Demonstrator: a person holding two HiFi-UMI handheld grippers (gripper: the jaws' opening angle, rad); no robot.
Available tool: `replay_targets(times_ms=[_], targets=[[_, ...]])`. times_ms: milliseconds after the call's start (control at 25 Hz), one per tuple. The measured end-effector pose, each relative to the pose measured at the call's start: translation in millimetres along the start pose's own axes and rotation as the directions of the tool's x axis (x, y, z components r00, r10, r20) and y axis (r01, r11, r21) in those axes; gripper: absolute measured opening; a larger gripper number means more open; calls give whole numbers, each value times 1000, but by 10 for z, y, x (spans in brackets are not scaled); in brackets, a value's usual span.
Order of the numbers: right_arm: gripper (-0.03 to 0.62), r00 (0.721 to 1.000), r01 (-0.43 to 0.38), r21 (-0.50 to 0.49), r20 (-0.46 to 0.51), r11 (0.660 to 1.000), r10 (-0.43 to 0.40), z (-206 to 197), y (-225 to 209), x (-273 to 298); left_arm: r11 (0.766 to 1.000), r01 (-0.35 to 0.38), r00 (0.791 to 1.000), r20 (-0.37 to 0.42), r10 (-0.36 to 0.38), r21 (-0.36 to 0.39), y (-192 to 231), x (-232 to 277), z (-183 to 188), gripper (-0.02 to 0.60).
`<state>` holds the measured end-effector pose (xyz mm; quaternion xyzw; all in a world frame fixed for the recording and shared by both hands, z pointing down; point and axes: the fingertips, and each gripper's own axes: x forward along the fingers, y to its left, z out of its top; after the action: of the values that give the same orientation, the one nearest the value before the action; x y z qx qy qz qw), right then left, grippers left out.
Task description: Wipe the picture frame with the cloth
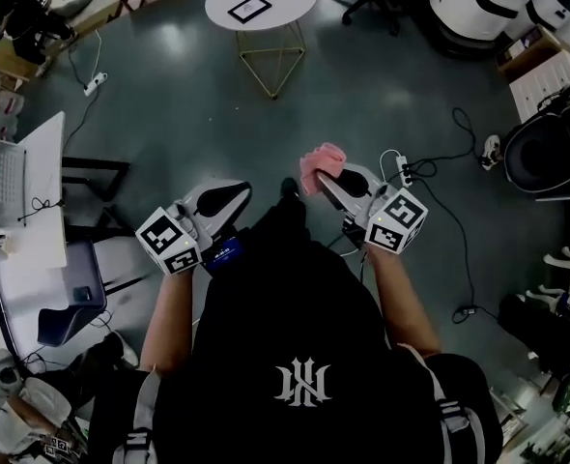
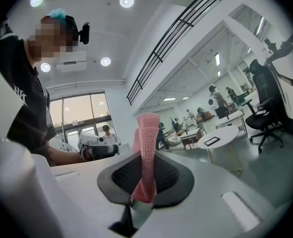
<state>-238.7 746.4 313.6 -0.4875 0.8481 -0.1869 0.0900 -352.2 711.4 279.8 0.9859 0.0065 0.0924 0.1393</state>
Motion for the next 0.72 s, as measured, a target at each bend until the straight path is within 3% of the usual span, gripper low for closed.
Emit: replay_targets(times_ms=[320,720], targets=[[21,997,75,9,17,997,-75,136,-272,-164,998,51,999,-2,-51,-23,131,267,56,3],[21,997,81,29,-21,996,-80,160,-824,40,997,62,998,6,-61,-49,629,688,93,3]])
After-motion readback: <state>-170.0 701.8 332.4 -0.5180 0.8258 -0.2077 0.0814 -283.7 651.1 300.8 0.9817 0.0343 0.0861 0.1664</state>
